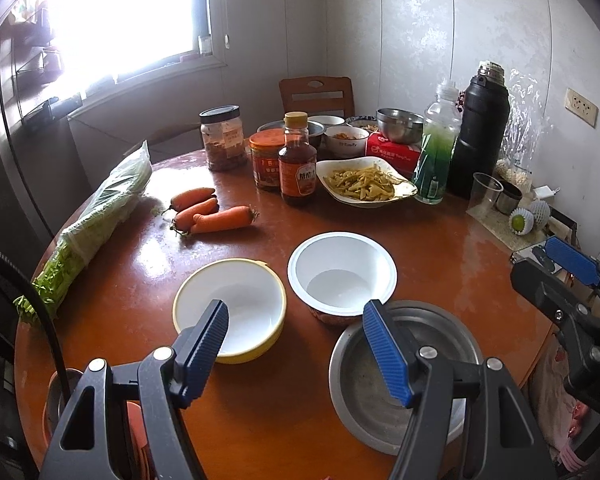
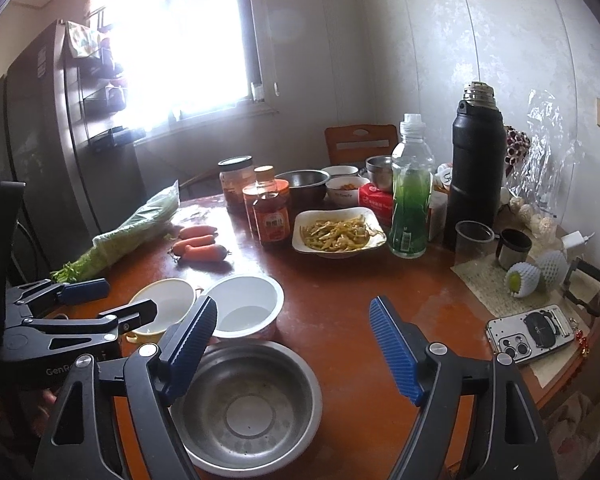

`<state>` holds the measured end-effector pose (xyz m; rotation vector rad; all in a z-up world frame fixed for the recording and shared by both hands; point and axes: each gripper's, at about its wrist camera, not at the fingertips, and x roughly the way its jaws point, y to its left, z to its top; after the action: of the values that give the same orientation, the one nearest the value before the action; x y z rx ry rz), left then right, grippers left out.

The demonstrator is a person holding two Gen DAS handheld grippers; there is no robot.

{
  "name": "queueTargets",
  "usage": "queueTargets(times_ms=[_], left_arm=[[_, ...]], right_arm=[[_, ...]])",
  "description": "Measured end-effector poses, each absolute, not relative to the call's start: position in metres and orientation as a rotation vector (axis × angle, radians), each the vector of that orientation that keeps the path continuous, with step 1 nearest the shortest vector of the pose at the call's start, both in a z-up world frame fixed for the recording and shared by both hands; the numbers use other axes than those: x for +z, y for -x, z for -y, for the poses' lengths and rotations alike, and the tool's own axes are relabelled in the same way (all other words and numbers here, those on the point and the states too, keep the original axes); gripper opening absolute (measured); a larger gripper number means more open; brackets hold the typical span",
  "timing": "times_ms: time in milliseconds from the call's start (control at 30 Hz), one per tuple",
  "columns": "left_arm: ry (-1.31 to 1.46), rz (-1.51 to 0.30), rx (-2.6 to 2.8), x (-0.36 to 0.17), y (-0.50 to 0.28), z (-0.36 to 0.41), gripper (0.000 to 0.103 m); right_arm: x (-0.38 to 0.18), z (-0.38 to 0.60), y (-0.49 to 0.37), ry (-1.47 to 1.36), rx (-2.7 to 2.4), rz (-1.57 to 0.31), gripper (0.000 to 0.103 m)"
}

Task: Organize plates and bowls
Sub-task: 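Move the left tool toward the deep steel bowl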

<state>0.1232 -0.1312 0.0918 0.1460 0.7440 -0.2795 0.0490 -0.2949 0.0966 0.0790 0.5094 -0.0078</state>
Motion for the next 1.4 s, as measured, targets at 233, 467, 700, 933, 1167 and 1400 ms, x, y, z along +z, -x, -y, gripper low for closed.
queueTargets(times_ms=[233,467,700,933,1167,1400], left_arm=[[-0.146,-0.752,-0.289,0.088,-0.118,0.134,0.07],[-0.157,-0.766,-0.295,0.078,-0.114,0.14,0.07],[-0.167,-0.786,-0.299,0.065,-0.108,0.145,0.07],[-0.152,-0.813,-0.292,0.053,-0.109,0.141,0.07],[-0.151,-0.859,-0.299,0.035,-0.114,0.142,0.07],[-0.155,-0.906,-0.318,0.015,-0.12,0.148,0.07]], right_arm=[[0.091,0.297,-0.046,-0.078,-0.007,-0.53,0.08],[0.079,0.302,-0.041,-0.075,-0.016,-0.559,0.08],[0.064,0.303,-0.038,-0.073,-0.009,-0.59,0.08],[0.047,0.3,-0.04,-0.063,0.005,-0.632,0.08],[0.026,0.296,-0.052,-0.081,0.039,-0.709,0.08],[0.009,0.298,-0.061,-0.093,0.044,-0.741,0.081]])
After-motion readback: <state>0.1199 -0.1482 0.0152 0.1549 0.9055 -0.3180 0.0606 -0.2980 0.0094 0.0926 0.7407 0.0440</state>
